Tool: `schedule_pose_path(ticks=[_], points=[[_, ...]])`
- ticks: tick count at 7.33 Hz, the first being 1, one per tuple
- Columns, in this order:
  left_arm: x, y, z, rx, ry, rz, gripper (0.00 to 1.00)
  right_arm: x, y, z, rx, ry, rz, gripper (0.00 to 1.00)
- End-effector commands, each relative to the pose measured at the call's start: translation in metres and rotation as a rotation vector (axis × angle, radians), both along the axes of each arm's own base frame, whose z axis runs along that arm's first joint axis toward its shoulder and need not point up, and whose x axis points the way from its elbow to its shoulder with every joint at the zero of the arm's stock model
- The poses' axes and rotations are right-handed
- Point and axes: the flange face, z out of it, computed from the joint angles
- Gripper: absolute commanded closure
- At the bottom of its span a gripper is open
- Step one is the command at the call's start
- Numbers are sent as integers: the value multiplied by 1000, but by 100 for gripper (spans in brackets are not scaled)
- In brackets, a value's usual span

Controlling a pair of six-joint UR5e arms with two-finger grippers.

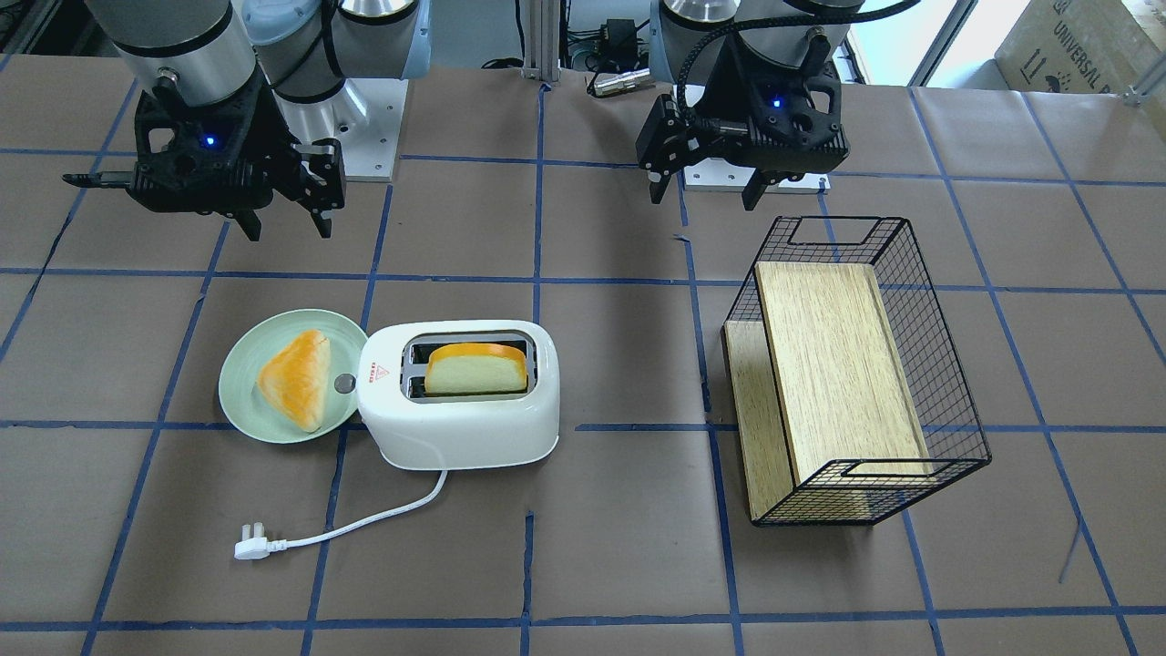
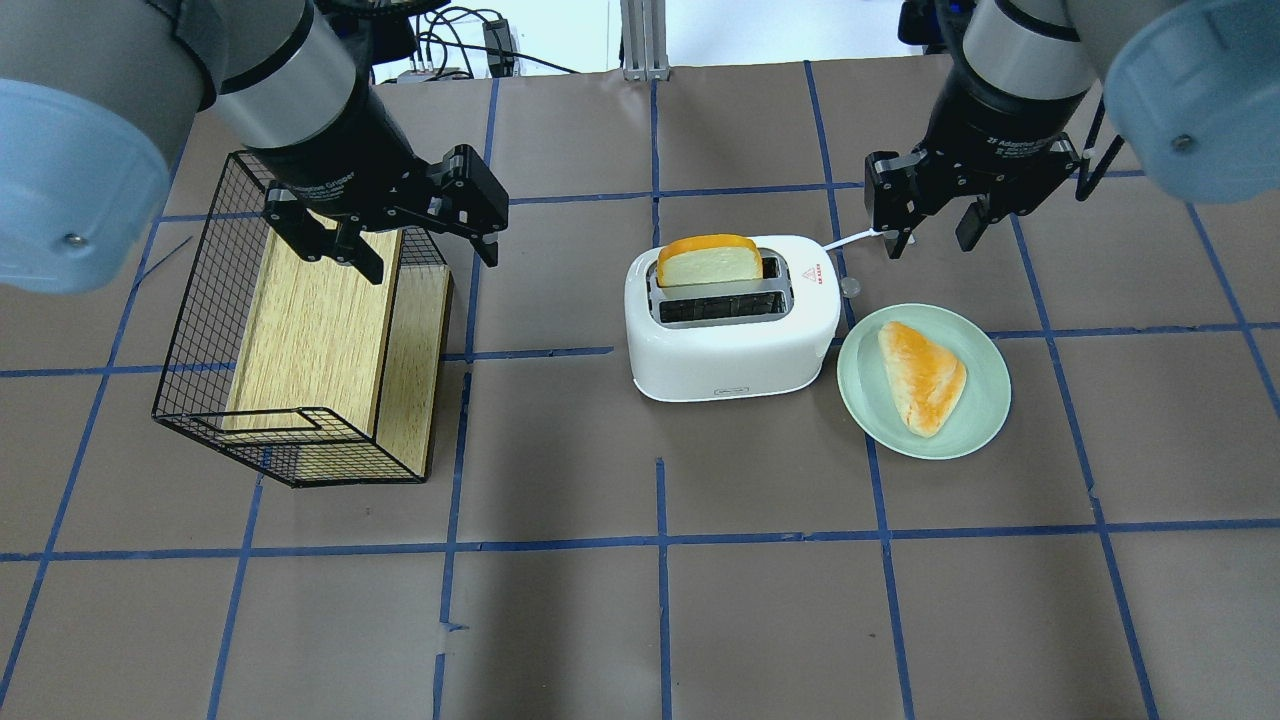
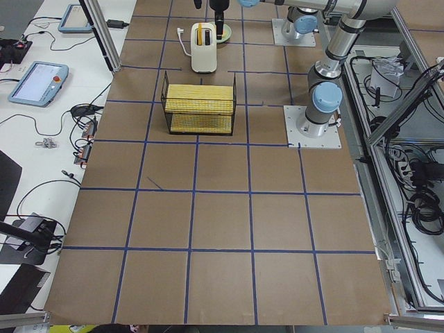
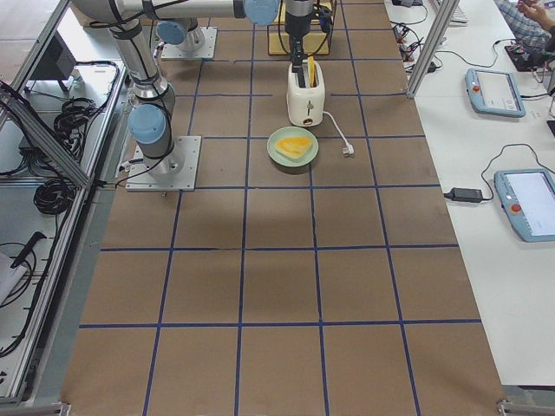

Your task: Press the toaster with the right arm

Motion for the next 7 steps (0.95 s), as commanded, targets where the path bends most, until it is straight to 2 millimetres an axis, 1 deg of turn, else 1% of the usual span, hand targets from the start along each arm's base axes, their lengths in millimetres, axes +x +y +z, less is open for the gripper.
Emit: schedule_pose_path(ticks=[1,4,7], points=[[0,0,0,0,0,0,0,1,1,-1,2,-3,-9,12],[0,0,0,0,0,0,0,1,1,-5,10,-3,-8,12],[0,0,0,0,0,0,0,1,1,-4,1,-3,-8,12]])
